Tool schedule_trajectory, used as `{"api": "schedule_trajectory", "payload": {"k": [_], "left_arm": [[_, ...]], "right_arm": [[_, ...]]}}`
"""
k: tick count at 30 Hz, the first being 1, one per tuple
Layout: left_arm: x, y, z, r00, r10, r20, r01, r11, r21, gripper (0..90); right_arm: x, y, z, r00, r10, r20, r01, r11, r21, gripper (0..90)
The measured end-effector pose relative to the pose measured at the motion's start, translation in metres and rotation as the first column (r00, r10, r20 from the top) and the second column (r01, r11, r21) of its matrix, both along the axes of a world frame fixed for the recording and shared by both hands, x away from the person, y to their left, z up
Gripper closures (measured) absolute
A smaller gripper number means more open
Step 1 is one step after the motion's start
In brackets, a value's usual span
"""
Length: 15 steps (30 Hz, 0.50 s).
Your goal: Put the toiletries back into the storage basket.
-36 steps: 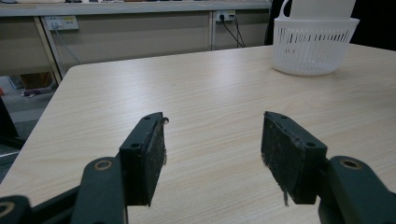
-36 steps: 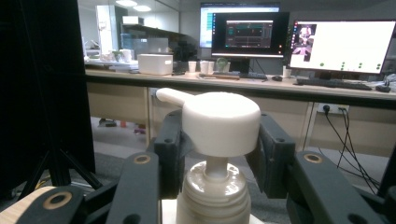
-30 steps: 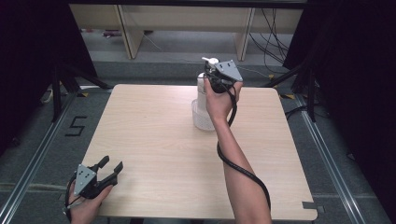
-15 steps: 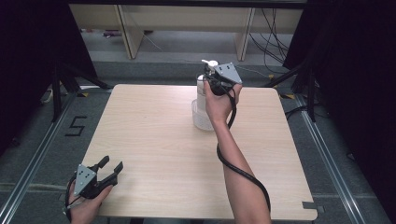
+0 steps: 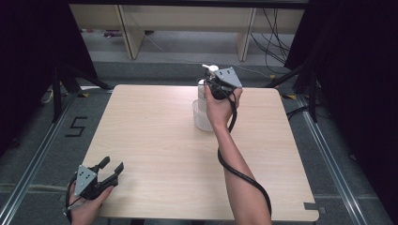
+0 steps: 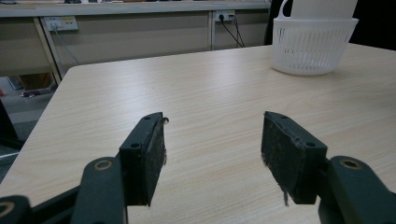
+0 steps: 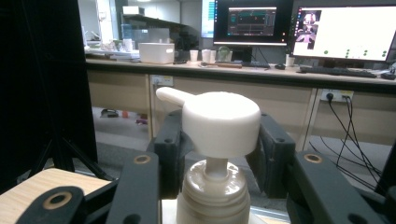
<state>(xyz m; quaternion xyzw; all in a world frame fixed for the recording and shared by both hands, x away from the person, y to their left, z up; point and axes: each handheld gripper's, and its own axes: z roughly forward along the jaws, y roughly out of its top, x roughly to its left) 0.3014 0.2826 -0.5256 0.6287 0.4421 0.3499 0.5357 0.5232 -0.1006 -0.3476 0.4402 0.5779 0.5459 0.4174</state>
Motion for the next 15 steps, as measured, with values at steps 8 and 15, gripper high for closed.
{"api": "schedule_trajectory", "payload": {"k": [8,15], "left_arm": [[0.0000,-0.0001,0.0000,1.0000,-0.001,0.001,0.001,1.0000,0.002,39.5],[0.0000,-0.0002,-0.0001,1.0000,-0.002,0.001,0.002,1.0000,0.001,39.5]], "right_arm": [[0.0000,-0.0001,-0.0038,1.0000,-0.001,-0.002,0.001,1.000,-0.008,60.0],[0.0002,-0.0007,-0.0070,1.0000,0.000,-0.007,0.000,1.000,-0.008,60.0]]}}
